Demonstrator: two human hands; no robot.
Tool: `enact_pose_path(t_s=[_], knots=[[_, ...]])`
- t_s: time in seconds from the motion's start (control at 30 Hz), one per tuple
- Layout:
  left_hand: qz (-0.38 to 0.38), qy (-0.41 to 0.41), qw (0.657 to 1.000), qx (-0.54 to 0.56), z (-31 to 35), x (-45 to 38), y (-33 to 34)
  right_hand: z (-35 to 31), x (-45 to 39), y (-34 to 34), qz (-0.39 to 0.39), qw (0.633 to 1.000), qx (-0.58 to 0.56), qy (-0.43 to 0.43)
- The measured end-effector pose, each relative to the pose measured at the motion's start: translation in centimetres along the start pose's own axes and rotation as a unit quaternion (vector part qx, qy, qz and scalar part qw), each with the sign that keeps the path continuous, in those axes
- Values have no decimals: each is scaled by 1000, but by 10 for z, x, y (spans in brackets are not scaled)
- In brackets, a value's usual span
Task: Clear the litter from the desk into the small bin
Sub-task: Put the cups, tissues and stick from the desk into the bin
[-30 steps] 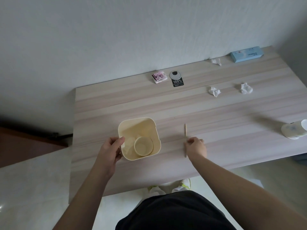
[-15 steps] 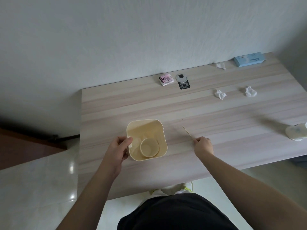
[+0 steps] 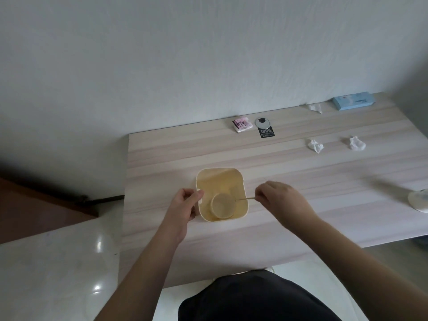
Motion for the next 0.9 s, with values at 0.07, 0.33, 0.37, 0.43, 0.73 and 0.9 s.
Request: enact_pose_path(t_s=[0.07,0.33,0.37,0.43,0.73,0.9], knots=[[-4,6,1000,-3,0,-2,4,-16,1,2,-3,998,55,-42],[-23,15,1000,11,-6,-4,15,-51,-9,33,-74,989,116,-53],[-25,16,999,13,-6,-3,16,-54,-11,38,-81,989,113,-49],[-28,16,999,15,-5,-3,17,-60,-16,51,-114,987,108,-33],[-17,24,999,22,1,-7,3,-62,-22,50,-99,995,30,-3],[-22,20,999,23,0,-10,-2,-52,-30,27,-36,998,-45,31]])
Point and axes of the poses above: each hand's wrist, its own x-axis away from the middle knuckle, its own y-axis out of the palm, z = x × y, the point moved 7 cm from there along -x, towards the middle knuckle, and after that the axes turned 11 degrees about y, right-handed, at the moved point
